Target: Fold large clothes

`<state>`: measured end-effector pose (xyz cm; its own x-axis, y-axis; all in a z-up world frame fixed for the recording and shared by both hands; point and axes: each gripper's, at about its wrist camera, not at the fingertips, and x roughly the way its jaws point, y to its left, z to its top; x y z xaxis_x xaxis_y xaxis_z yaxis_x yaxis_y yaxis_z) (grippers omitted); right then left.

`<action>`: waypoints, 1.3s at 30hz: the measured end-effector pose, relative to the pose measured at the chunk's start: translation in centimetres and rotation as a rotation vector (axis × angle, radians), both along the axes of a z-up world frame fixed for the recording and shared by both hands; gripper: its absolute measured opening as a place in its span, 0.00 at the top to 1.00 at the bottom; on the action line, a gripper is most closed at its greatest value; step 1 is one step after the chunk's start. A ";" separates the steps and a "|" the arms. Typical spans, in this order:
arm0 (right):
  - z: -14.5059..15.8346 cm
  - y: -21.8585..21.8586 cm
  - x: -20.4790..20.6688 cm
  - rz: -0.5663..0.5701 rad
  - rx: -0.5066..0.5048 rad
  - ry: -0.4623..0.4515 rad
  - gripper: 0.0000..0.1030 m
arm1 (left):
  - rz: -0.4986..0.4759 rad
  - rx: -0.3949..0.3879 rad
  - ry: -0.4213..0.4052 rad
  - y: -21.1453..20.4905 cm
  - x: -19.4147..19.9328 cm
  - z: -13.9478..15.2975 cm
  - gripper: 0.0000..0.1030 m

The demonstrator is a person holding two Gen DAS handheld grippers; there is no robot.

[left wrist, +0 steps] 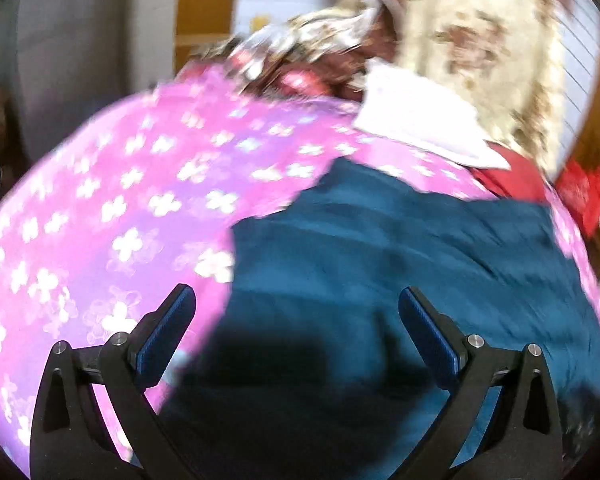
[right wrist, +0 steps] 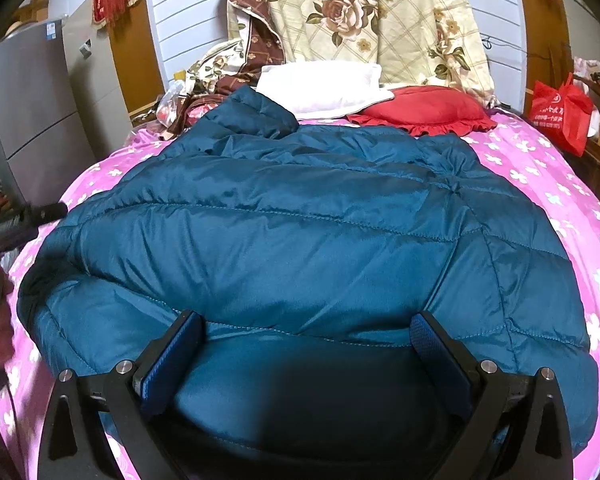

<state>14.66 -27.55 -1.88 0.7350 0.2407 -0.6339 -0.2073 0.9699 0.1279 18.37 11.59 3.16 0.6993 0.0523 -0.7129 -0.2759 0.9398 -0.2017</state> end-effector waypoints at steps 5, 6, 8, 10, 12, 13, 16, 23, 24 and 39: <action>0.1 0.0 0.2 0.000 0.000 0.015 0.00 | -0.062 -0.226 0.150 3.4 5.9 -2.3 0.01; 0.1 0.0 0.2 0.001 -0.001 0.020 0.00 | -0.100 -0.233 0.177 3.1 7.0 -2.7 0.01; 0.4 -0.1 0.4 0.006 0.003 0.035 0.00 | -0.173 -0.258 0.211 2.3 8.2 -3.7 0.01; 0.9 -0.6 0.5 0.003 0.017 0.047 0.00 | -0.209 -0.234 0.234 1.5 8.9 -4.7 0.01; 2.0 -2.2 0.1 -0.043 0.043 0.018 0.00 | -0.219 -0.244 0.216 1.8 9.1 -5.3 0.00; 2.5 -3.1 0.0 -0.062 0.055 -0.002 0.00 | -0.215 -0.263 0.211 2.0 9.0 -5.5 0.00; 3.7 -8.3 -0.6 -0.165 0.097 -0.050 0.00 | -0.216 -0.260 0.166 2.2 8.6 -5.8 0.00; 3.1 -19.6 0.1 -0.331 0.196 0.001 0.00 | -0.224 -0.235 0.147 2.3 8.6 -5.8 0.00; 3.4 -19.9 0.6 -0.299 0.225 0.001 0.00 | -0.226 -0.234 0.157 2.3 8.6 -5.8 0.00; -2.5 -20.4 11.9 0.071 0.373 0.196 0.00 | -0.312 -0.179 0.198 2.3 9.8 -5.8 0.00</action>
